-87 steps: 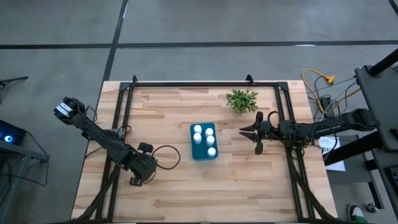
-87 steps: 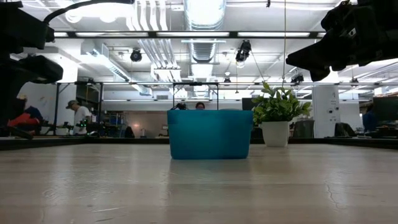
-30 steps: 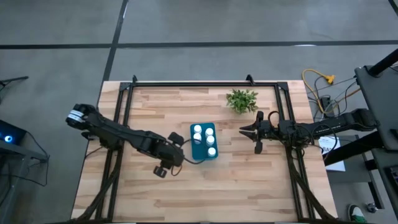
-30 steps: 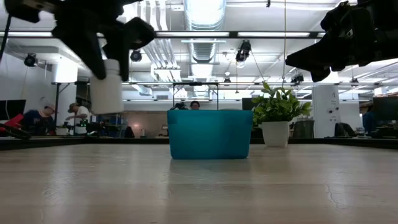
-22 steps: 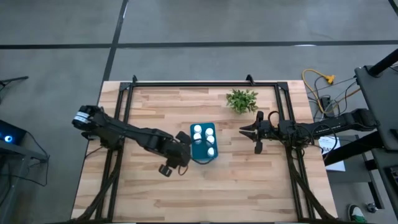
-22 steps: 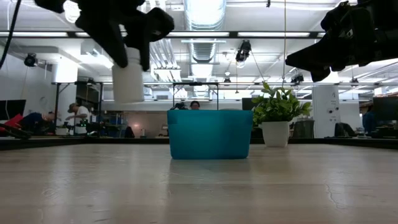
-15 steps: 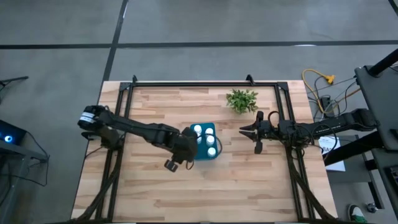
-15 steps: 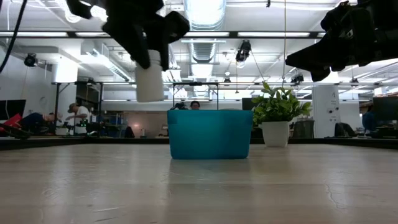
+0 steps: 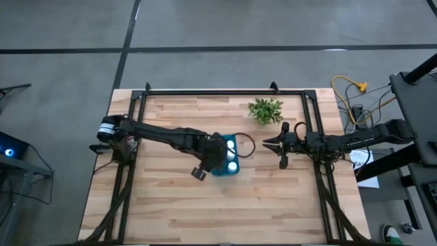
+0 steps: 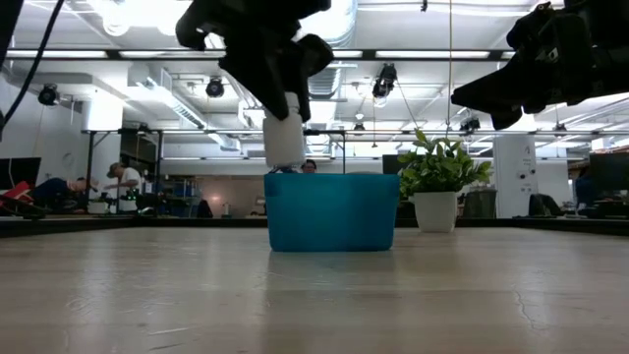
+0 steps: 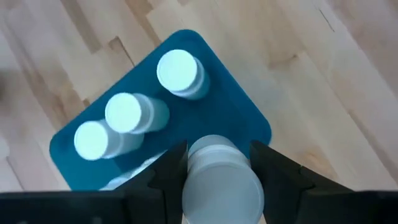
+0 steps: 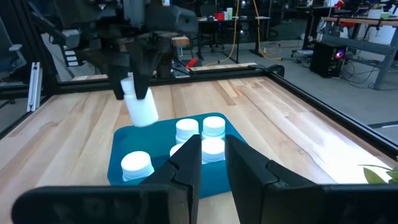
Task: Pick and place pill bottles into a basket
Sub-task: Put the white pill bottle into the blue bin
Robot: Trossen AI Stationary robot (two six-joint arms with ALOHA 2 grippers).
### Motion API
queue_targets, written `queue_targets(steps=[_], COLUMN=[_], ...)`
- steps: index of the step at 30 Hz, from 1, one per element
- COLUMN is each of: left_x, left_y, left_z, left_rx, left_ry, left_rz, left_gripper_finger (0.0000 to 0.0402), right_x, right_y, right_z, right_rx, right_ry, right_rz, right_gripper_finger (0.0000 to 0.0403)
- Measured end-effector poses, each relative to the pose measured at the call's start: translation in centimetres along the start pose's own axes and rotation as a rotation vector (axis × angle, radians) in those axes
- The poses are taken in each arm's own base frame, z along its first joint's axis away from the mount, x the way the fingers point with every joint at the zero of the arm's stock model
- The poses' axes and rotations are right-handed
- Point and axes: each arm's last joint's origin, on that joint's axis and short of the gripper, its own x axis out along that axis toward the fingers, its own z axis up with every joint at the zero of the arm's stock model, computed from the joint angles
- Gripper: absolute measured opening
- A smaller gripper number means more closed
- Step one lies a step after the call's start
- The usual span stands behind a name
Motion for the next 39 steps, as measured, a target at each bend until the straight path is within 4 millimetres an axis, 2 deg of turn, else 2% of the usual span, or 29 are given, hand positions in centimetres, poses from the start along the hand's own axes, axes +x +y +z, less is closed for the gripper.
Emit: queue_targets(steps=[11,19,33,39], left_x=[3.7,5.5,5.9,6.8], left_y=[0.5,0.6,0.7,0.6], left_z=[0.6,0.6,0.4,-0.4], left_rx=[0.025,0.027,0.021,0.009], left_ry=[0.021,0.037,0.048,0.051], left_rz=[-0.012,-0.02,-0.023,-0.032], left_gripper_finger=[0.0136,0.0136,0.0136,0.0136], right_x=[0.0,0.0,0.0,0.0], right_y=[0.0,0.0,0.0,0.0], right_z=[0.0,0.0,0.0,0.0], right_rx=[0.001,0.001,0.003,0.003], right_ry=[0.0,0.0,0.0,0.0], right_rz=[0.0,0.0,0.0,0.0], right_gripper_finger=[0.0063,0.0063,0.0063,0.0063])
